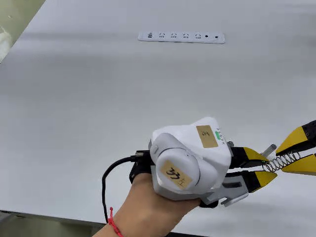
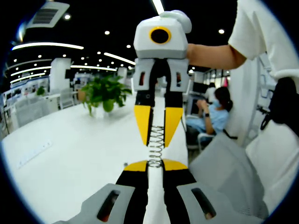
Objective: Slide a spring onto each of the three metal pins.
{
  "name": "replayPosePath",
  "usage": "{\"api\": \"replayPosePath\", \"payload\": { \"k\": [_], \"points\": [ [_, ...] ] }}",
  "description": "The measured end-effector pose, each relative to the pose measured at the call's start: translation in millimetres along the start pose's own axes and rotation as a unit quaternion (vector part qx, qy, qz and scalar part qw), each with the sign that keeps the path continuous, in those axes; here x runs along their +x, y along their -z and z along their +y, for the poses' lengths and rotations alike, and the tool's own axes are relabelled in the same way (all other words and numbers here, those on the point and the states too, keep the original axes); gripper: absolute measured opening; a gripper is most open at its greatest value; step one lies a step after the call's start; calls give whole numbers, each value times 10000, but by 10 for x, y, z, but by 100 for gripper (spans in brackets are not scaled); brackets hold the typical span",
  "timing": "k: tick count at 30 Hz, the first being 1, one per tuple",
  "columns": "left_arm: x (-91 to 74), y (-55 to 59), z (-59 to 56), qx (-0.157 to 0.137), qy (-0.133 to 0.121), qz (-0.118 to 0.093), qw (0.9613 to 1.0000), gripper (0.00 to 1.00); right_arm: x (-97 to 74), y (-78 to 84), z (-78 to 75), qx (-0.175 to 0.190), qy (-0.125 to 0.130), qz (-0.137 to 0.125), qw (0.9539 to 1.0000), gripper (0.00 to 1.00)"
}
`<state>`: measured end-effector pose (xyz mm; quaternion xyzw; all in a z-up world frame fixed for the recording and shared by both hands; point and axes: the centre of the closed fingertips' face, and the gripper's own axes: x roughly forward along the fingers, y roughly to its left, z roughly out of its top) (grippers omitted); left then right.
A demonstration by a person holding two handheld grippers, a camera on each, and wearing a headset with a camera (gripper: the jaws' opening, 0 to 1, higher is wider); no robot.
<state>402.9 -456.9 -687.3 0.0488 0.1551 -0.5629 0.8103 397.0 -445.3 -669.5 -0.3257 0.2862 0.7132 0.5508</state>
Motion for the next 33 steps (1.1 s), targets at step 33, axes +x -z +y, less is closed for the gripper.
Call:
{"api": "replayPosePath", "payload": {
  "k": [33],
  "points": [
    [-289,184,204,-112,-279,94,9995,27,-198,146,-261,534,448,126,9975,12]
  ]
}}
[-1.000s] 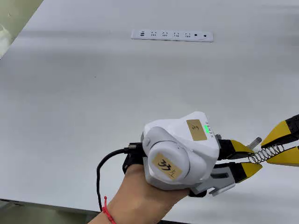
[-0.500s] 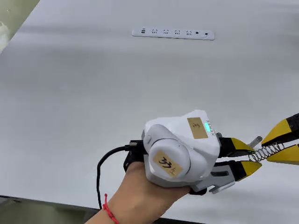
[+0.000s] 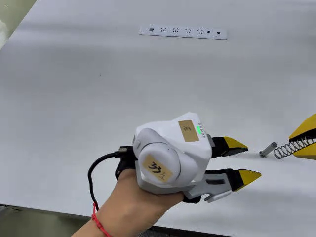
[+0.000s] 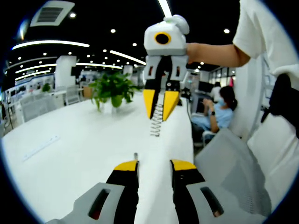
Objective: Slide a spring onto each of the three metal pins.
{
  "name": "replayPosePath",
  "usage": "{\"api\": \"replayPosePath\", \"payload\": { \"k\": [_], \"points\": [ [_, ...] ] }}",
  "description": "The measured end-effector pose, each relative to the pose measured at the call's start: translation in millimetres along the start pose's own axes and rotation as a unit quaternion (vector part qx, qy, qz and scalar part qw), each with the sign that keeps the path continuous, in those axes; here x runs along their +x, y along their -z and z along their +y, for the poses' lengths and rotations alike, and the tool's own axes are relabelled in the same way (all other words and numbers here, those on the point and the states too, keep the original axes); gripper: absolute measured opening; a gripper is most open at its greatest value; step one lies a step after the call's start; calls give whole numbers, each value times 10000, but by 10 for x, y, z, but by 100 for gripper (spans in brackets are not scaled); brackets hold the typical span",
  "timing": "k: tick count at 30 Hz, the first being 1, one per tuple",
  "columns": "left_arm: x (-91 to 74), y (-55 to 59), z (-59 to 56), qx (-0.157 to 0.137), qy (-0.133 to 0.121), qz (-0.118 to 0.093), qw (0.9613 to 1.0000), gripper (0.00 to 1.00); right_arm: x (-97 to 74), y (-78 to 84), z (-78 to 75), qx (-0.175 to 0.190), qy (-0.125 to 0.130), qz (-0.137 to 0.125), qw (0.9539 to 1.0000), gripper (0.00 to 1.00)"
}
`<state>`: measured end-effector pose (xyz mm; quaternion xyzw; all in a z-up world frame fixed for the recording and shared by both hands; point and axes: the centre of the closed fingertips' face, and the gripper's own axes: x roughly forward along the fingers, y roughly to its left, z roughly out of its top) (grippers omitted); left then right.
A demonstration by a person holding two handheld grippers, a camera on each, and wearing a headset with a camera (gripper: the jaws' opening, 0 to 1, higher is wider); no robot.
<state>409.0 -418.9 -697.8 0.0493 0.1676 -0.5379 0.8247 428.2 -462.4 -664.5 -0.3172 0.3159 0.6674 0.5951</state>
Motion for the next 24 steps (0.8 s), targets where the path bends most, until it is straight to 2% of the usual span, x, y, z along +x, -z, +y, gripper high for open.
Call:
{"api": "replayPosePath", "payload": {
  "k": [7,13,16,18,24],
  "points": [
    [-242,165,172,11,-209,165,9996,36,-20,261,-285,301,414,351,9981,12],
    [-431,340,331,-47,-384,308,9988,44,73,554,-474,466,698,863,9927,12],
    [-503,403,405,-75,-482,376,9981,49,136,617,-533,569,749,933,9912,12],
    [-556,415,460,-198,-561,316,9977,53,181,676,-564,615,766,1016,9900,12],
    [-633,487,545,-266,-694,350,9966,66,296,796,-623,719,714,1131,9884,12]
  ]
}}
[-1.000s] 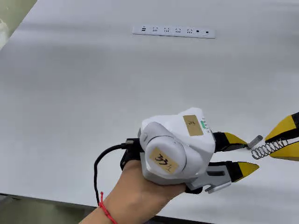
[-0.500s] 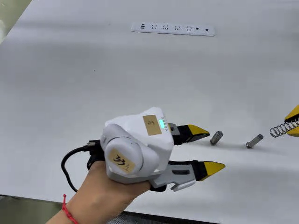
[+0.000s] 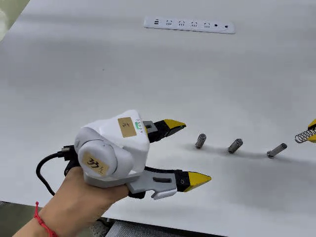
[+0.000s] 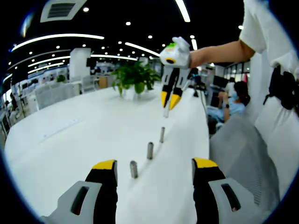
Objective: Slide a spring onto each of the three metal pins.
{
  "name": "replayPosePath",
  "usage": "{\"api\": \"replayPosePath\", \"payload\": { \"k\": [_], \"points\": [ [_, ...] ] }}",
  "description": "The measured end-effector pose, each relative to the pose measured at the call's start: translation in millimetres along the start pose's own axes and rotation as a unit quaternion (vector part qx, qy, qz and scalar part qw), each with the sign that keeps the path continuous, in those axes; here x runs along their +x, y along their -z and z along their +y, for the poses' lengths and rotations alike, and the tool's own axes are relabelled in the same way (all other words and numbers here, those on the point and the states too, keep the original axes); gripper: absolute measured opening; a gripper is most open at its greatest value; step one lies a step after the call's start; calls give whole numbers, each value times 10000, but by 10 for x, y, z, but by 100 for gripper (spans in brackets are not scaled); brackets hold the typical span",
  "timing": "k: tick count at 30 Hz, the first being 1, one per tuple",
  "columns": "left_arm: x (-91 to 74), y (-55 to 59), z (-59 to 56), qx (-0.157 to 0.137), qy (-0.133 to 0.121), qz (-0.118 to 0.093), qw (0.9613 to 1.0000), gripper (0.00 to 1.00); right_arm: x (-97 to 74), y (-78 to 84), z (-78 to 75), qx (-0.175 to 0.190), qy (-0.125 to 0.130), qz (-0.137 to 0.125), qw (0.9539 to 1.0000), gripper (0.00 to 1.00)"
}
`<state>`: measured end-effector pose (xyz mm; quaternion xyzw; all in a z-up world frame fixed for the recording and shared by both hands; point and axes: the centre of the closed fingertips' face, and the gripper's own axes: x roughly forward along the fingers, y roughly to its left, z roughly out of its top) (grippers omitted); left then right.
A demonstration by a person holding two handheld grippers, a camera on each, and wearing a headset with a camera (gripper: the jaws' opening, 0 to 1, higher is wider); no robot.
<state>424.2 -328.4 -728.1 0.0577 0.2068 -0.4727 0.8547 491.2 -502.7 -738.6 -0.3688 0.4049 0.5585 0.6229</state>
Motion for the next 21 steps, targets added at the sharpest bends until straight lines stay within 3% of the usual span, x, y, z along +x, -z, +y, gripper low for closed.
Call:
{"api": "replayPosePath", "payload": {
  "k": [10,21],
  "points": [
    [31,73,10,-33,37,90,9999,83,167,42,-31,71,-109,111,9999,12],
    [60,92,5,-142,88,74,9998,83,260,36,6,81,-204,192,9996,12]
  ]
}}
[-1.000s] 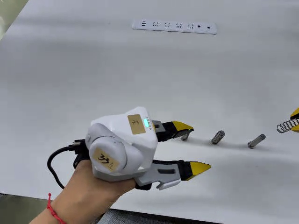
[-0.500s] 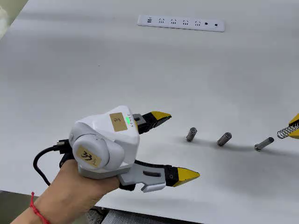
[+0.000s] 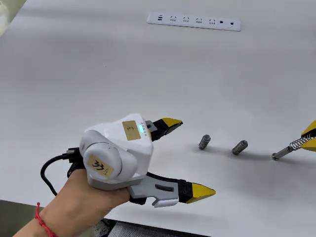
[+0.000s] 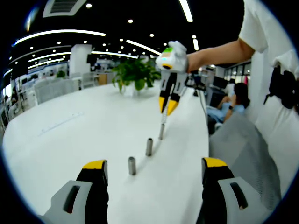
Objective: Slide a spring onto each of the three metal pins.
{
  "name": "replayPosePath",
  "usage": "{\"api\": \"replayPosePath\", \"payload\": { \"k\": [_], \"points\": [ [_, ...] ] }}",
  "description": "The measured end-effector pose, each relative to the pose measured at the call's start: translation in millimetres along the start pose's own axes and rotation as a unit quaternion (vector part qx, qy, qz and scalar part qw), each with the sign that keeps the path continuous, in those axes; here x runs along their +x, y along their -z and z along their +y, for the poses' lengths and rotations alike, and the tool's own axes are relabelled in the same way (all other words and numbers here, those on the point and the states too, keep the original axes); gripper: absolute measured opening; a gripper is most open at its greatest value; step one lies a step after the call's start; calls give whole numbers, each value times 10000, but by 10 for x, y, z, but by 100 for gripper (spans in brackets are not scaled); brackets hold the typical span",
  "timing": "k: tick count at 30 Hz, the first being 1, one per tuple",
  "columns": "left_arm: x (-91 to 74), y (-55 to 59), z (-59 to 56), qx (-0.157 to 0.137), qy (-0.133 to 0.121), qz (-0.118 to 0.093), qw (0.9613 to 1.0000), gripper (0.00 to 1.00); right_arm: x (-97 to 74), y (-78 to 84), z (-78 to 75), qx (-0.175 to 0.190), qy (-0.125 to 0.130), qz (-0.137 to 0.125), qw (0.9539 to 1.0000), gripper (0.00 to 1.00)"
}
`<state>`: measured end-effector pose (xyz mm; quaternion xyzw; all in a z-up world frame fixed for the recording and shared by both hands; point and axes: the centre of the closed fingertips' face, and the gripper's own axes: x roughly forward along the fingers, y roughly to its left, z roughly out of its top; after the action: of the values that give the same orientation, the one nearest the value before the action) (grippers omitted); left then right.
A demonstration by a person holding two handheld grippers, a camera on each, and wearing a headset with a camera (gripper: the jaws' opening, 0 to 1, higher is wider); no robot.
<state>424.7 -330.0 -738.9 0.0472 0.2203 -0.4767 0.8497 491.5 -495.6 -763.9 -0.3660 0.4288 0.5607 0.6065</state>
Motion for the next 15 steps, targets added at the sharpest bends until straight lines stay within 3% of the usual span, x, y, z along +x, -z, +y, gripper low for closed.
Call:
{"api": "replayPosePath", "payload": {
  "k": [15],
  "points": [
    [22,-11,-31,-80,58,-47,9999,82,66,-29,7,13,-23,-17,10000,12]
  ]
}}
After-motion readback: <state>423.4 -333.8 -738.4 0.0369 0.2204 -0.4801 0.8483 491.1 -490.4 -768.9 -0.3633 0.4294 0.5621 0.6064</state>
